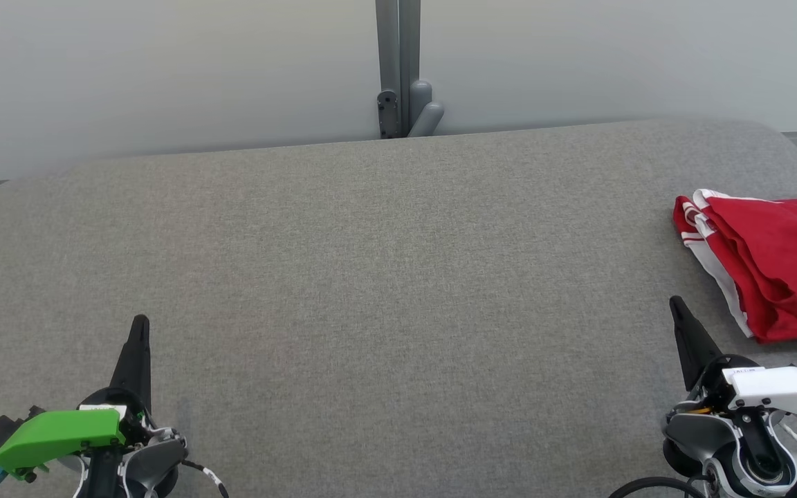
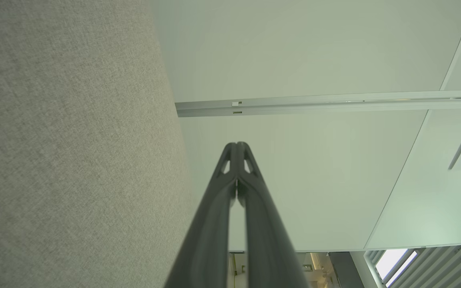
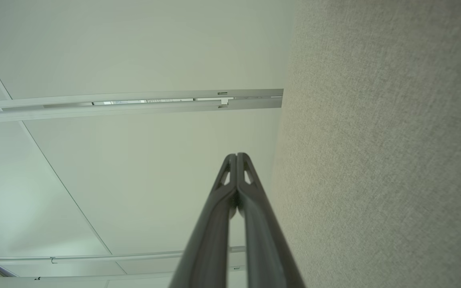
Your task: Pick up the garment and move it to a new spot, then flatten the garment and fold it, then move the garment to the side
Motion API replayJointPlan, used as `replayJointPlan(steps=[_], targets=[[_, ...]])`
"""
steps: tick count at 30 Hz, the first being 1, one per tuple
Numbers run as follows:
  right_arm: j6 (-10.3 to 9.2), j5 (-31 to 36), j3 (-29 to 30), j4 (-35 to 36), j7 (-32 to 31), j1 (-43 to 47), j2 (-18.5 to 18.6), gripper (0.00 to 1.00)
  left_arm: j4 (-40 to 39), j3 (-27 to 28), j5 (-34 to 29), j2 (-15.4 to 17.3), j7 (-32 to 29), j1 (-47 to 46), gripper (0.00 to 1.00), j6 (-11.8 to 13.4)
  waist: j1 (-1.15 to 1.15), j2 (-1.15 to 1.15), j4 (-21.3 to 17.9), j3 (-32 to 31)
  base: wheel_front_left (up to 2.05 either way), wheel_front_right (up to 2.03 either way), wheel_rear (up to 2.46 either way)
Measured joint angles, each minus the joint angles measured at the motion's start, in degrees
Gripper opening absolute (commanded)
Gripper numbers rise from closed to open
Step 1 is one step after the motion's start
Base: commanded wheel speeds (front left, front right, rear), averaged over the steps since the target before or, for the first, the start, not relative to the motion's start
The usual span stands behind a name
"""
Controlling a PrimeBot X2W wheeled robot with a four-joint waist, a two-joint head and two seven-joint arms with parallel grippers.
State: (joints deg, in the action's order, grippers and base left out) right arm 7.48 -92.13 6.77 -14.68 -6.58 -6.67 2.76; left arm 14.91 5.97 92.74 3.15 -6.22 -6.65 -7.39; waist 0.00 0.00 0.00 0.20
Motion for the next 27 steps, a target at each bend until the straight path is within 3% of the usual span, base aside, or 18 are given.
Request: replayJointPlan(steps=[27], targets=[[0.00, 0.00, 0.00, 0.00, 0.00, -0.01, 0.00, 0.00, 0.01, 0.15, -0.03, -0.10, -0.10, -0.01, 0.00, 0.00, 0.00, 0.00, 0.00, 0.00, 0.00, 0.00, 0.00]])
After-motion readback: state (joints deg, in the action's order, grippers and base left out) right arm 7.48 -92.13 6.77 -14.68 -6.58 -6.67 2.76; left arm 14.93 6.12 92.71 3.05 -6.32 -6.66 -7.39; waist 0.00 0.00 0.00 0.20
